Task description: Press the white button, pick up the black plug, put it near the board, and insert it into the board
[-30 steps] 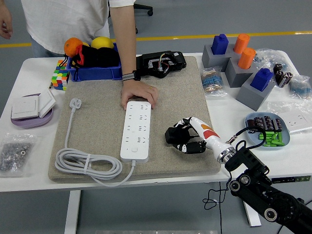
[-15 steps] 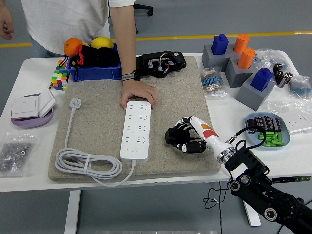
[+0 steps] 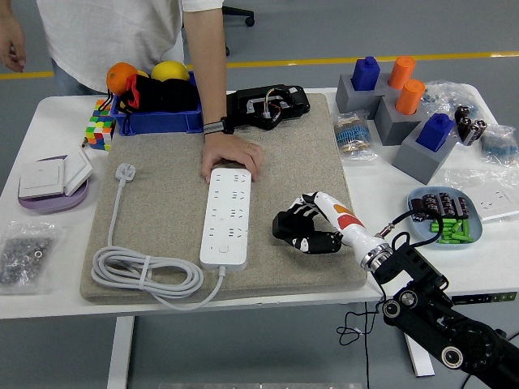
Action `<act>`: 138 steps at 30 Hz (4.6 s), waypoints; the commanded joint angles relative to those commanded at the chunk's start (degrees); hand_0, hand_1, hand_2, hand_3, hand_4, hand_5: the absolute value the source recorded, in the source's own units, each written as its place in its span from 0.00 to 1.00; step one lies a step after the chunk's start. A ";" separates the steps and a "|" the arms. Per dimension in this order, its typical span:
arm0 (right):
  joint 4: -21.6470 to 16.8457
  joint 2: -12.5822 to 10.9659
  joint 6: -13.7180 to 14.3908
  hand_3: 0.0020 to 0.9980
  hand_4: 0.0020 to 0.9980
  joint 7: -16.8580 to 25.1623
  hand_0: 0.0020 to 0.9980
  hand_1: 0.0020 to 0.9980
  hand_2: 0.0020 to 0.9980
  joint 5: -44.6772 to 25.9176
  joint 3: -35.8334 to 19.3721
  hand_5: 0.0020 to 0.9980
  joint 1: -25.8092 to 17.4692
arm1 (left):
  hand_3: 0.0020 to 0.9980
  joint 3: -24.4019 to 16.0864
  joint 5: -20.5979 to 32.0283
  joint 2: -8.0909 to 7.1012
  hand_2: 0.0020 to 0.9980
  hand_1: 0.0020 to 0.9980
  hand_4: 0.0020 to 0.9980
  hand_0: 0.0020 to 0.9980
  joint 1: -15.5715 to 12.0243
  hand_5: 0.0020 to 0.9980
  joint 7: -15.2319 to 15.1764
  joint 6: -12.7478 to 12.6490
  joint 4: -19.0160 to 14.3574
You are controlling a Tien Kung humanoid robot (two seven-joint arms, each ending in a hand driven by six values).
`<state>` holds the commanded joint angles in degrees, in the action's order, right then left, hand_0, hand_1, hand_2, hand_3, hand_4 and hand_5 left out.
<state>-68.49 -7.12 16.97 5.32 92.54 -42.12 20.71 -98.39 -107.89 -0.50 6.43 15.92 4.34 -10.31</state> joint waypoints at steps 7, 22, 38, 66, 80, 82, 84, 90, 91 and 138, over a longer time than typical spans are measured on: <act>-3.87 0.86 -0.18 0.47 0.83 -1.96 0.47 0.48 0.51 2.04 1.02 0.00 1.77 | 0.69 -0.10 -0.20 -0.12 0.64 0.63 0.56 0.62 0.09 0.39 0.02 -0.03 0.00; -5.55 3.63 -2.11 0.47 0.82 -8.34 0.48 0.48 0.50 6.38 7.88 0.00 8.51 | 0.69 -0.19 -0.31 -0.41 0.64 0.63 0.56 0.62 0.05 0.39 0.11 -0.02 0.00; -2.38 5.90 -3.24 0.48 0.81 -12.16 0.48 0.48 0.50 8.44 10.13 0.00 11.24 | 0.69 -0.22 -0.47 -0.60 0.64 0.63 0.56 0.62 0.05 0.39 0.16 0.01 0.00; 0.56 7.12 -2.79 0.49 0.81 -11.70 0.48 0.47 0.50 7.99 10.27 0.00 11.36 | 0.69 0.09 -0.62 -0.64 0.63 0.63 0.55 0.63 -0.32 0.39 0.24 0.06 0.00; 1.90 7.12 -2.33 0.49 0.81 -10.92 0.48 0.47 0.50 7.66 10.11 0.00 11.57 | 0.69 0.08 -0.55 -0.56 0.63 0.63 0.55 0.63 -0.41 0.39 0.20 0.02 0.00; 1.90 7.12 -2.35 0.49 0.81 -10.92 0.48 0.47 0.50 7.64 10.13 0.00 11.59 | 0.69 0.09 -0.51 -0.56 0.63 0.63 0.55 0.63 -0.37 0.39 0.20 0.02 0.00; 1.88 7.12 -2.41 0.49 0.81 -10.93 0.48 0.47 0.49 7.62 10.10 0.00 11.58 | 0.69 0.14 -0.36 -0.55 0.63 0.63 0.55 0.62 -0.34 0.39 0.18 -0.01 0.00; 1.88 7.09 -2.66 0.49 0.81 -11.05 0.48 0.47 0.49 7.60 9.93 0.00 11.58 | 0.69 0.09 -0.46 -0.59 0.63 0.63 0.55 0.62 -0.26 0.39 0.15 0.00 0.00; 1.90 7.09 -2.67 0.49 0.81 -11.06 0.48 0.47 0.49 7.62 9.91 0.00 11.61 | 0.69 0.04 -0.49 -0.58 0.63 0.63 0.55 0.62 -0.24 0.39 0.16 0.01 0.00; 3.60 7.12 -2.70 0.49 0.81 -10.69 0.48 0.47 0.48 7.40 12.29 0.00 13.13 | 0.69 -0.02 -0.69 -0.55 0.64 0.63 0.55 0.62 -0.24 0.40 0.09 0.02 0.00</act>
<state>-64.89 0.00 14.27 -5.38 99.94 -29.83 33.84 -98.41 -108.57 -1.05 6.19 16.01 4.36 -10.31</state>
